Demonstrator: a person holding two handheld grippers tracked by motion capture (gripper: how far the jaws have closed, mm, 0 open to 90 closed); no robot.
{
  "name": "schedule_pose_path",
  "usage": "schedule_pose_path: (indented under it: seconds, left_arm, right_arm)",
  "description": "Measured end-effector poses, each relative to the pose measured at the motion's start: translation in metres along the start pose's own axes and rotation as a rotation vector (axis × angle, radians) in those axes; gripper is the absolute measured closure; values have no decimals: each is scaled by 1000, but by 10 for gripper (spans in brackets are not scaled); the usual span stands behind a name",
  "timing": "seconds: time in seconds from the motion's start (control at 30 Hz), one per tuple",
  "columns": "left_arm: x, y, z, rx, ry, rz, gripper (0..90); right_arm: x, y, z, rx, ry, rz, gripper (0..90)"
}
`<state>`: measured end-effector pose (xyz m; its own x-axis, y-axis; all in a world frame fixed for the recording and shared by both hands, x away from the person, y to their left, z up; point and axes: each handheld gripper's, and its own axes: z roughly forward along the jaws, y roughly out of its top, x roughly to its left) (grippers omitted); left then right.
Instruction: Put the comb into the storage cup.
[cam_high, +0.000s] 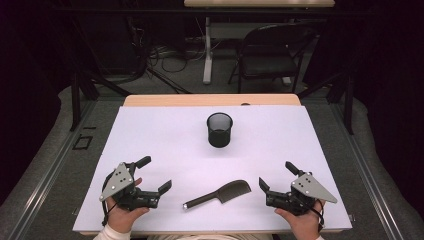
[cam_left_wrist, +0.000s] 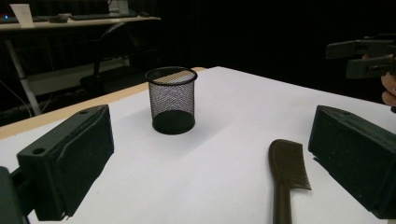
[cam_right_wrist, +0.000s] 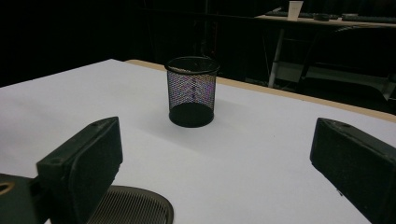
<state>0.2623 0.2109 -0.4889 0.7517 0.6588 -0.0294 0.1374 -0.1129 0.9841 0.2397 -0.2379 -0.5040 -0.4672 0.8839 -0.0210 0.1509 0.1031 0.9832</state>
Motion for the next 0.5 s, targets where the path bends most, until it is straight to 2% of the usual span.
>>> schedule_pose_path:
  seconds: [0.17, 0.27, 0.5]
  left_arm:
    - [6, 4, 0, 19, 24, -29, 5]
    - [6, 7, 0, 16, 22, -36, 5]
    - [4, 18, 0, 42, 17, -16, 5]
  right_arm:
    - [-3, -1, 1, 5, -4, 6, 24]
    - [-3, 1, 1, -2, -8, 7, 24]
    - [-5, 2, 4, -3, -10, -1, 24]
